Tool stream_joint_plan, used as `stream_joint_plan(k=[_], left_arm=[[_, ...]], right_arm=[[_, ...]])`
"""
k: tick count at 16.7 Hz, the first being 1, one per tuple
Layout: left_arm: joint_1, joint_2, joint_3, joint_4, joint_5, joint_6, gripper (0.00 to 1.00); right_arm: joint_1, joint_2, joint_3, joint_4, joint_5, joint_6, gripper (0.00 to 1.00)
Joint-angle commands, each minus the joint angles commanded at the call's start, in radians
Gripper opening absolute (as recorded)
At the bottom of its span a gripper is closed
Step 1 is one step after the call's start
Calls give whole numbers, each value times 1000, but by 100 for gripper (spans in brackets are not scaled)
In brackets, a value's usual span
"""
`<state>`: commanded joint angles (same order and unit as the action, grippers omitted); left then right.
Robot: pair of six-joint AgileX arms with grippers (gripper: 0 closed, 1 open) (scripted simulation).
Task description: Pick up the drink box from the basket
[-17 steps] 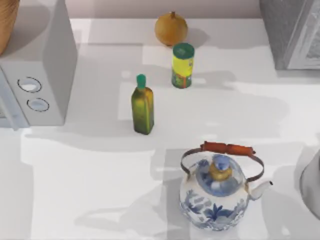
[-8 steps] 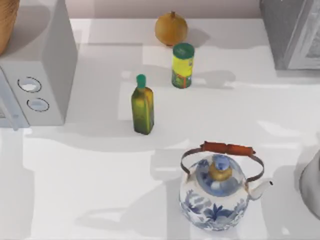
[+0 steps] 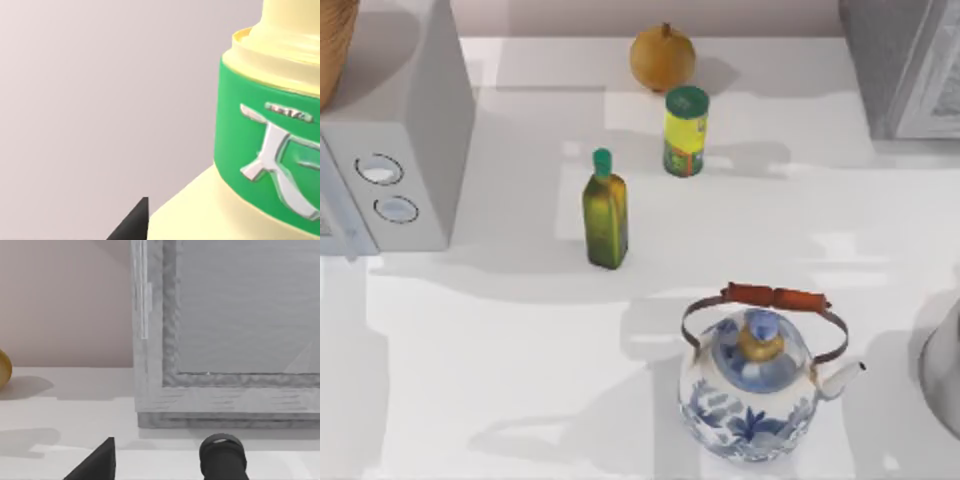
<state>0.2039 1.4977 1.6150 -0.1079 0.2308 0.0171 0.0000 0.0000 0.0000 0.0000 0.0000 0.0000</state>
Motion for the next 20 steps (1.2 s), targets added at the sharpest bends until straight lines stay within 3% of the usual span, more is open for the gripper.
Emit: stream_joint_plan(k=[4,8,12,20], left_arm=[[-7,-27,-36,0,-8,-2,0],[-30,-183,-202,11,-36,-7,0],[-69,-465,-502,39,-79,-11,0],[-157,-1154,-1262,88,-178,-16,0]], right_arm=[[0,0,0,0,0,0,100],[0,0,0,0,0,0,100],[0,0,0,0,0,0,100],[0,0,0,0,0,0,100]])
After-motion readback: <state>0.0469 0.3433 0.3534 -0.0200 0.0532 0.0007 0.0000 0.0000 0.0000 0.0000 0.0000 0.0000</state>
